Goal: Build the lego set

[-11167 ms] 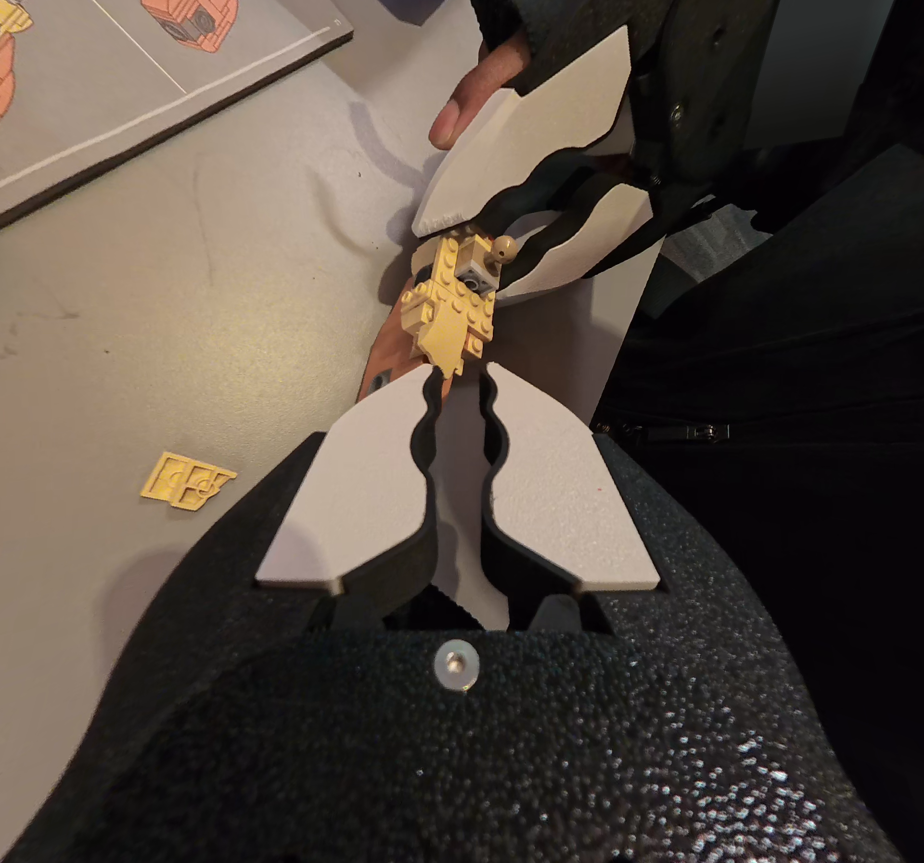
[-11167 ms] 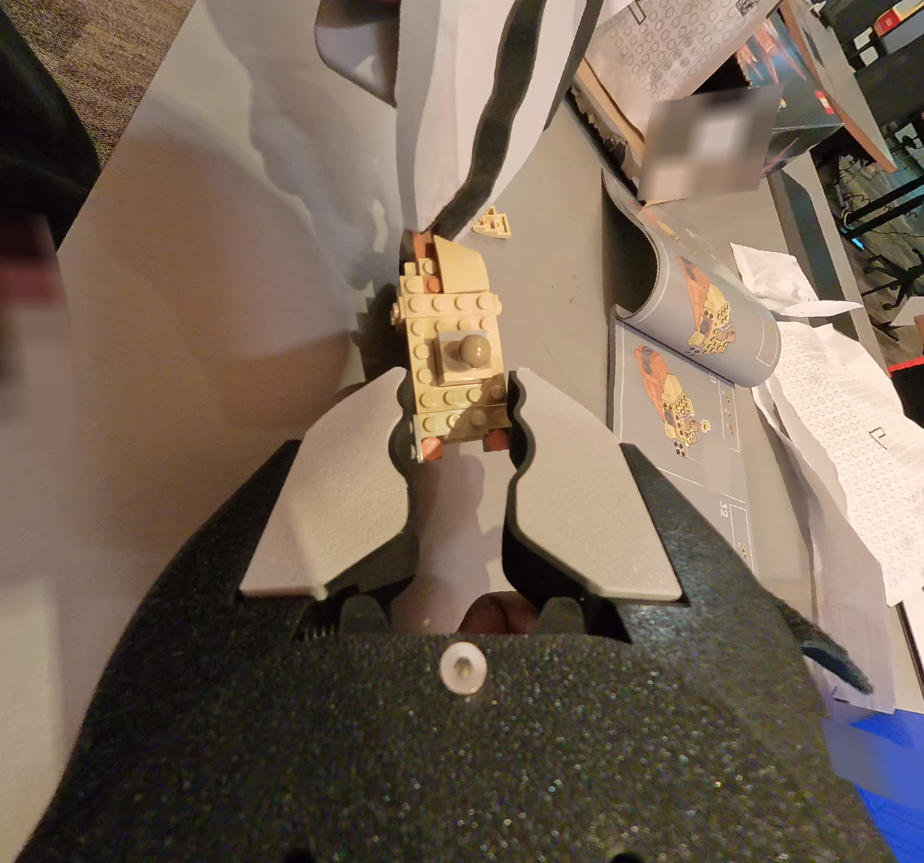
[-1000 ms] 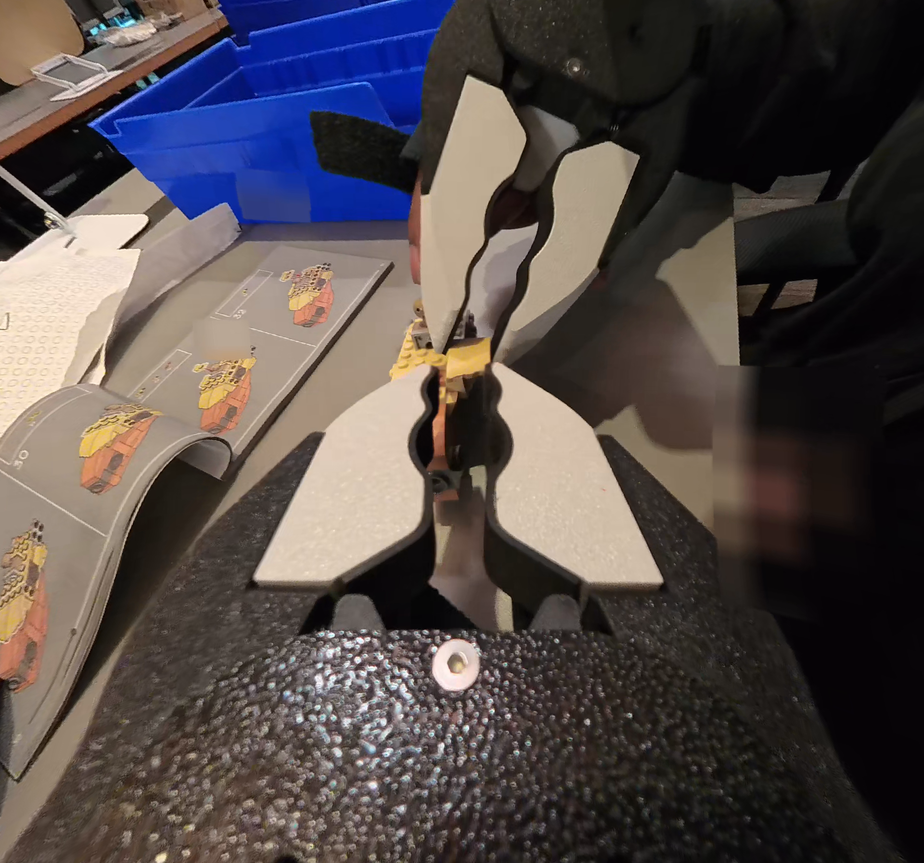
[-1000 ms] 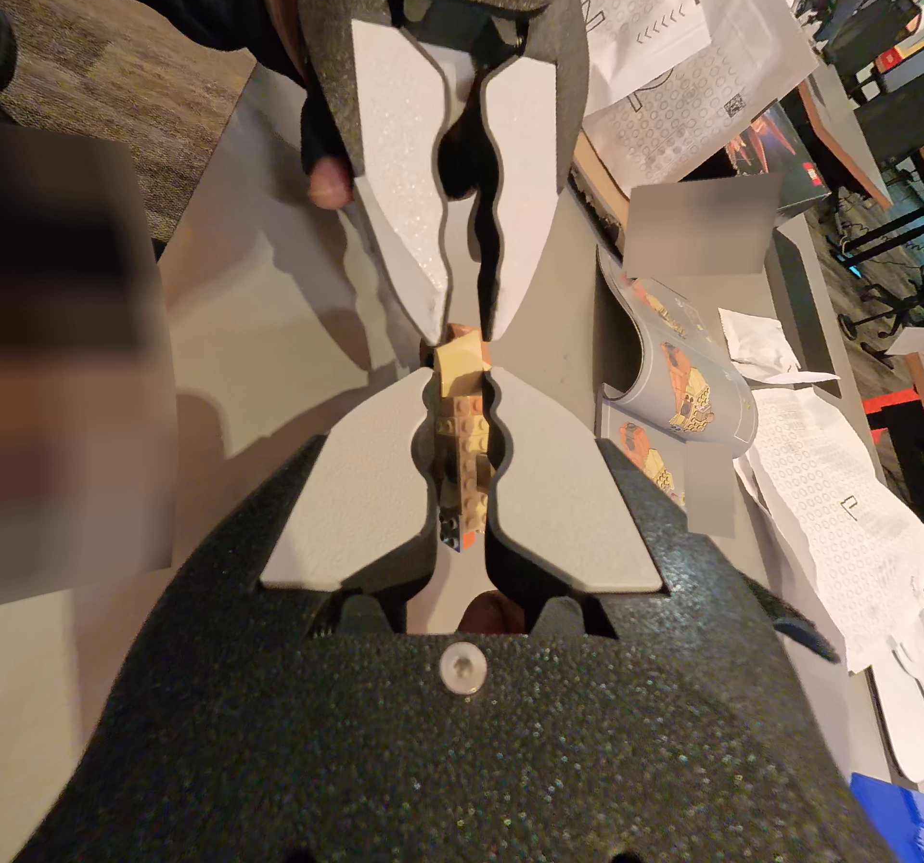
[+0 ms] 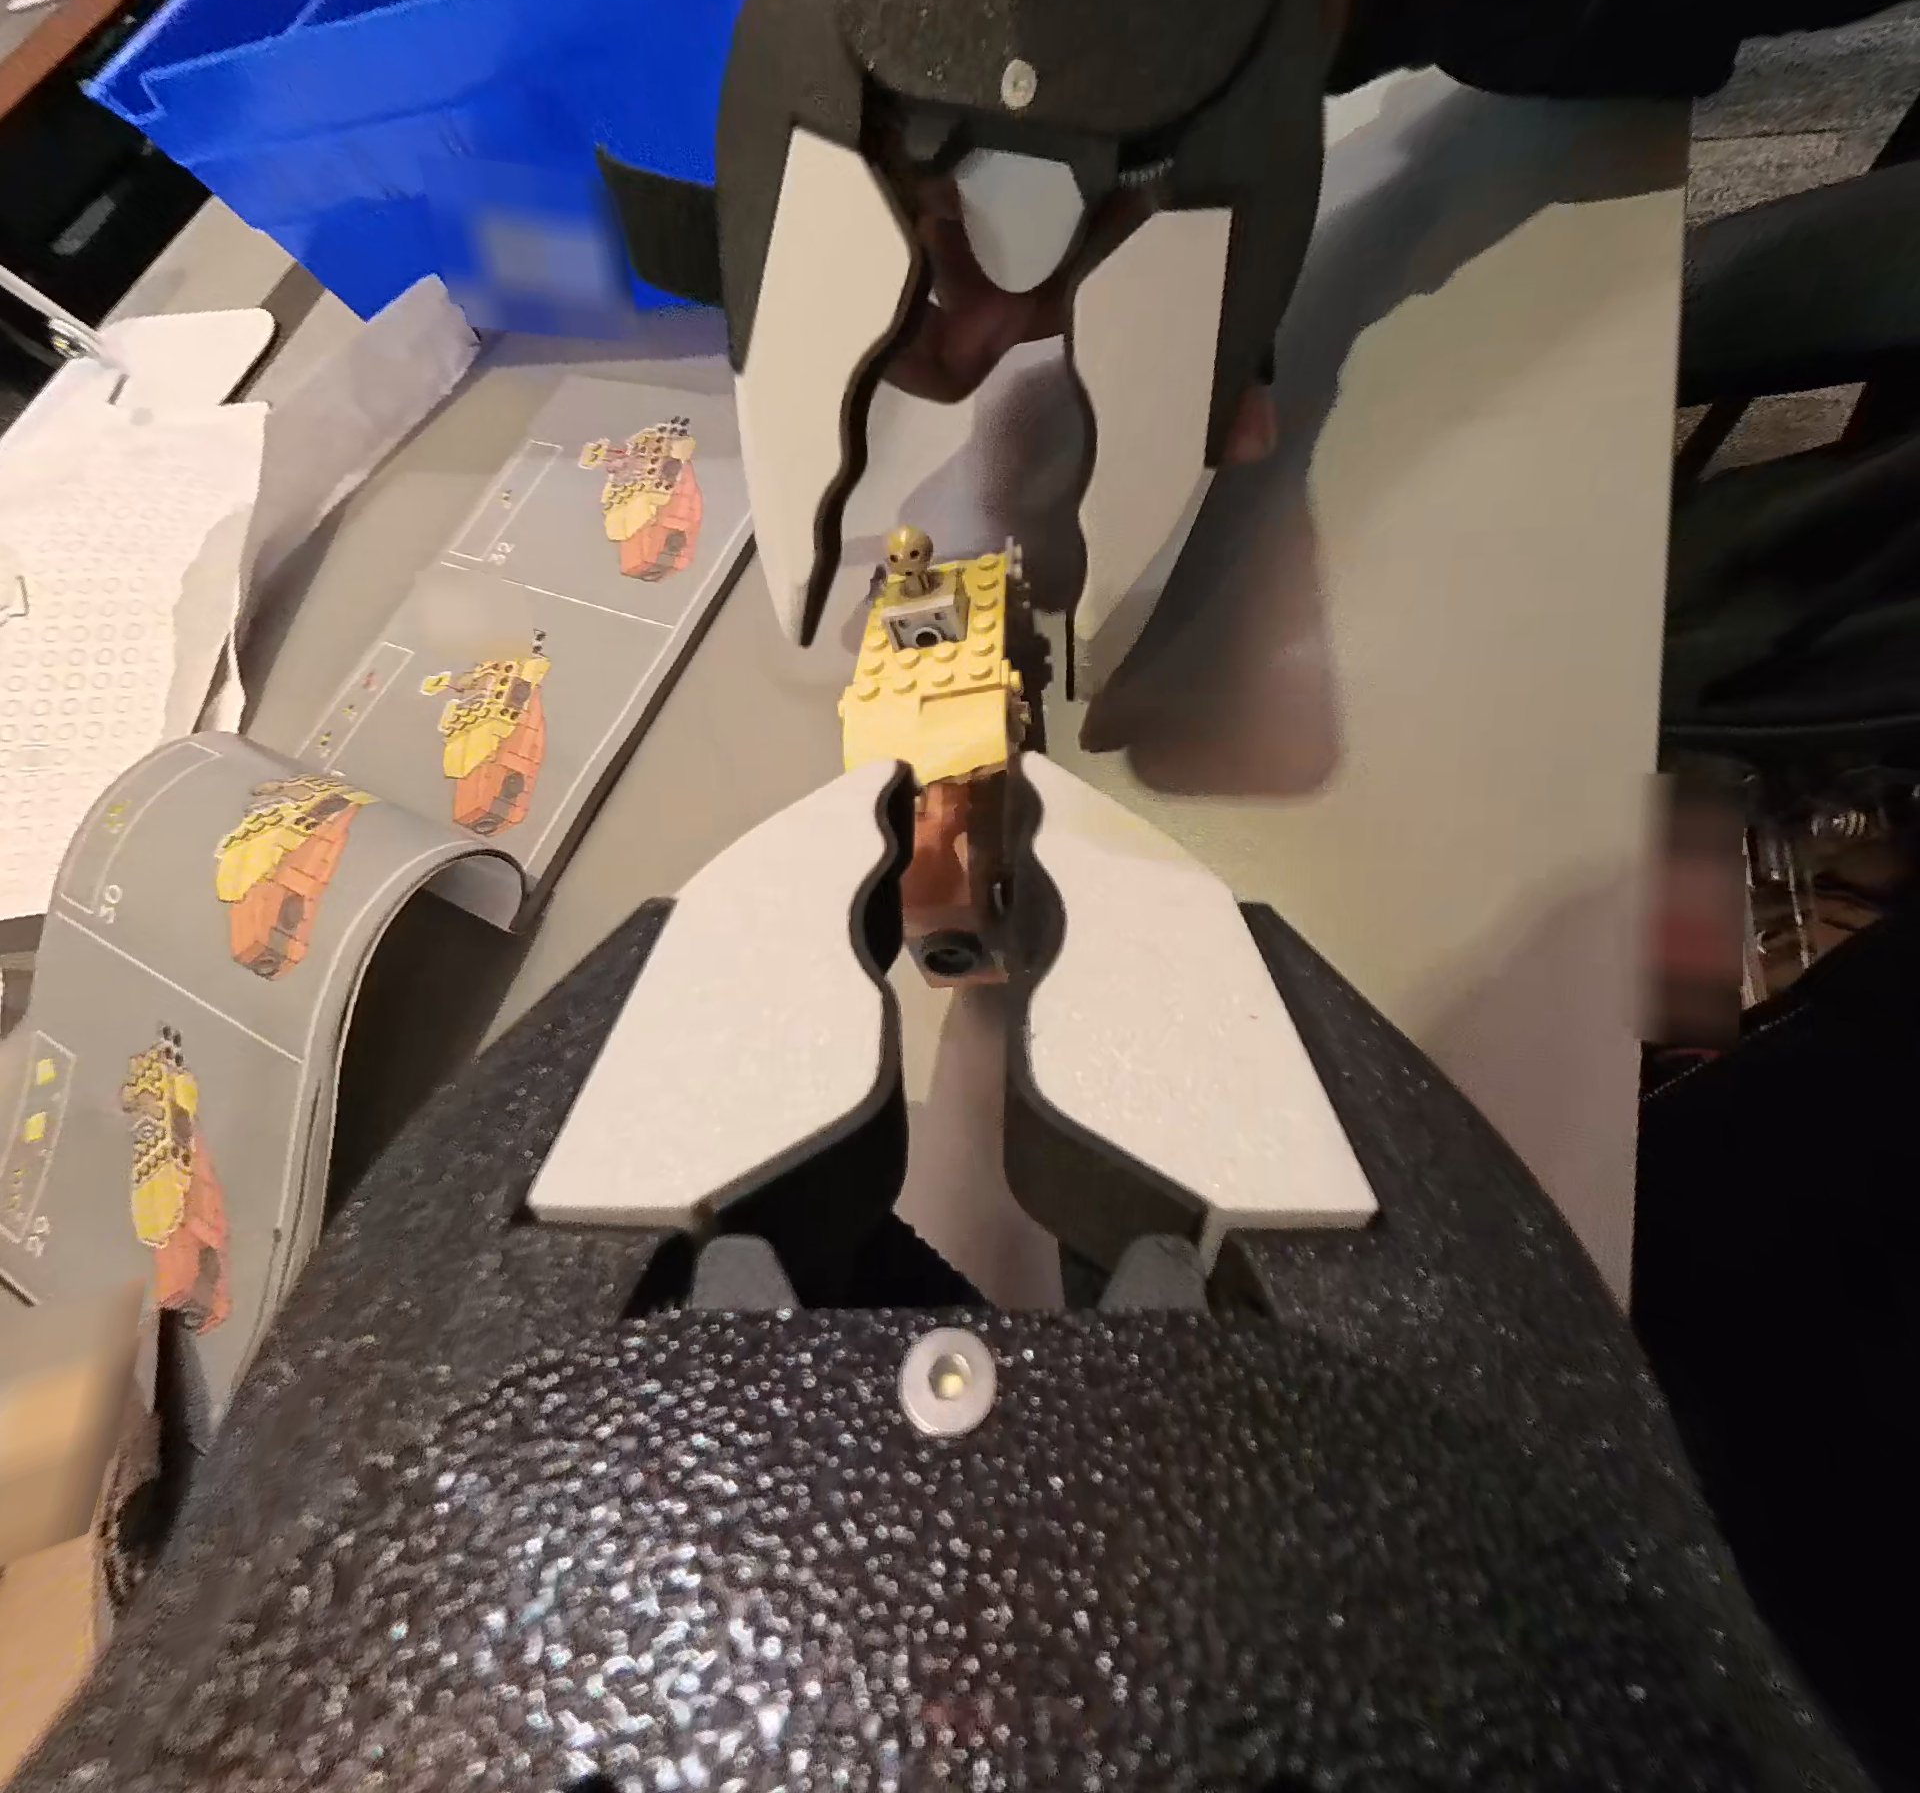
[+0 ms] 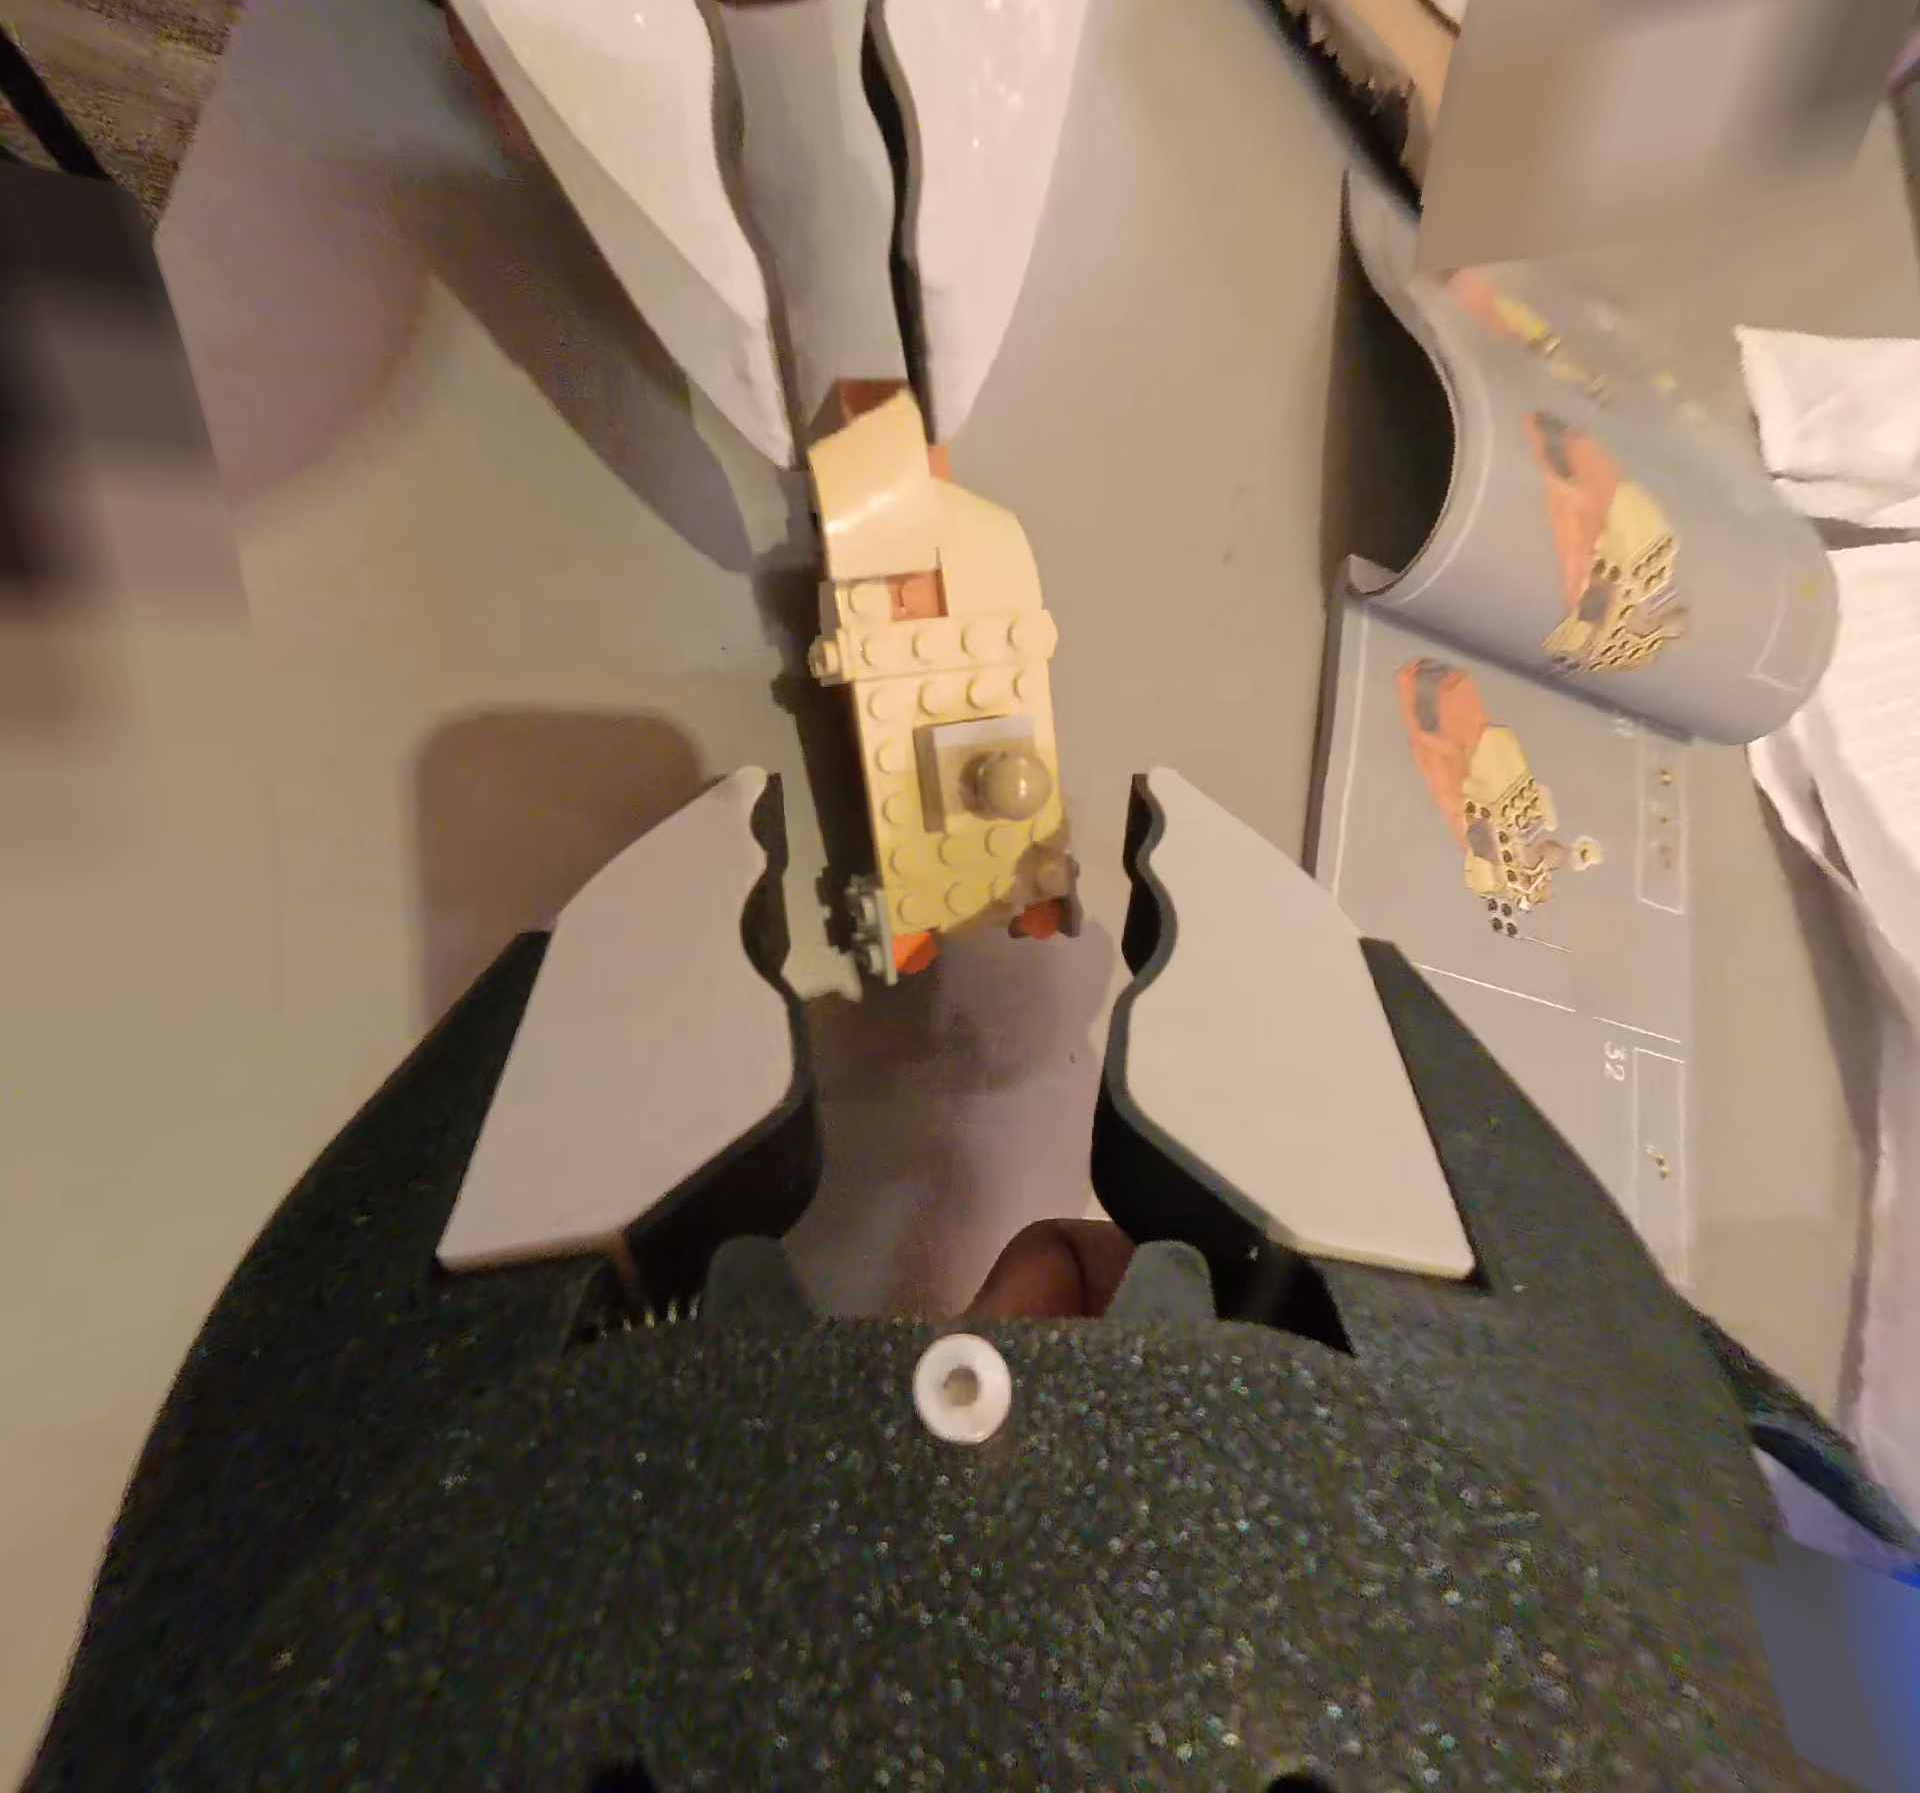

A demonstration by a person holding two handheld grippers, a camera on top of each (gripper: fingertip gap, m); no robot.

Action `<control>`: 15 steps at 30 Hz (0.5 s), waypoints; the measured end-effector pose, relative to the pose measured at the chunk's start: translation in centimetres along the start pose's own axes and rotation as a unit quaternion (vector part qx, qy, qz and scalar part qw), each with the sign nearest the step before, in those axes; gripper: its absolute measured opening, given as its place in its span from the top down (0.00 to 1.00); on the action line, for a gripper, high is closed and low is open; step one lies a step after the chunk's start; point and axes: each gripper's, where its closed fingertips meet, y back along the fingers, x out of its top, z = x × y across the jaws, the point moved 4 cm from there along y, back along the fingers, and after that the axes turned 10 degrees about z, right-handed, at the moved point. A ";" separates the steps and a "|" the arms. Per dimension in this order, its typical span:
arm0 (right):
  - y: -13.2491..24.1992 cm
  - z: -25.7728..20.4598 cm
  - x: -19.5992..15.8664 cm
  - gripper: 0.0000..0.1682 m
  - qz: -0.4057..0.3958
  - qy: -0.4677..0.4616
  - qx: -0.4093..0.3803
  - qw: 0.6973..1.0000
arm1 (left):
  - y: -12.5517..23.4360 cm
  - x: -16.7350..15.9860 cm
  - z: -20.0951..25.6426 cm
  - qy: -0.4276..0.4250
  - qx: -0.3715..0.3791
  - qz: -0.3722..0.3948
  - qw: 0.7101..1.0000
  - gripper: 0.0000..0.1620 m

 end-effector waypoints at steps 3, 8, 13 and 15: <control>-0.6 0.0 -0.3 0.65 0.004 -0.003 0.020 1.000 | -0.1 -0.1 0.0 0.004 0.000 -0.009 1.000 0.90; -1.3 0.0 -0.7 0.73 0.008 -0.003 0.031 0.999 | -0.1 0.0 -0.2 0.025 -0.005 -0.013 1.000 0.90; -1.4 0.1 -0.7 0.76 0.013 -0.002 0.027 1.000 | -0.1 0.0 -0.2 0.039 -0.009 -0.016 0.999 0.90; -1.4 0.0 -0.7 0.76 0.015 -0.001 0.029 0.999 | -0.1 -0.1 -0.1 0.039 -0.012 -0.018 0.999 0.90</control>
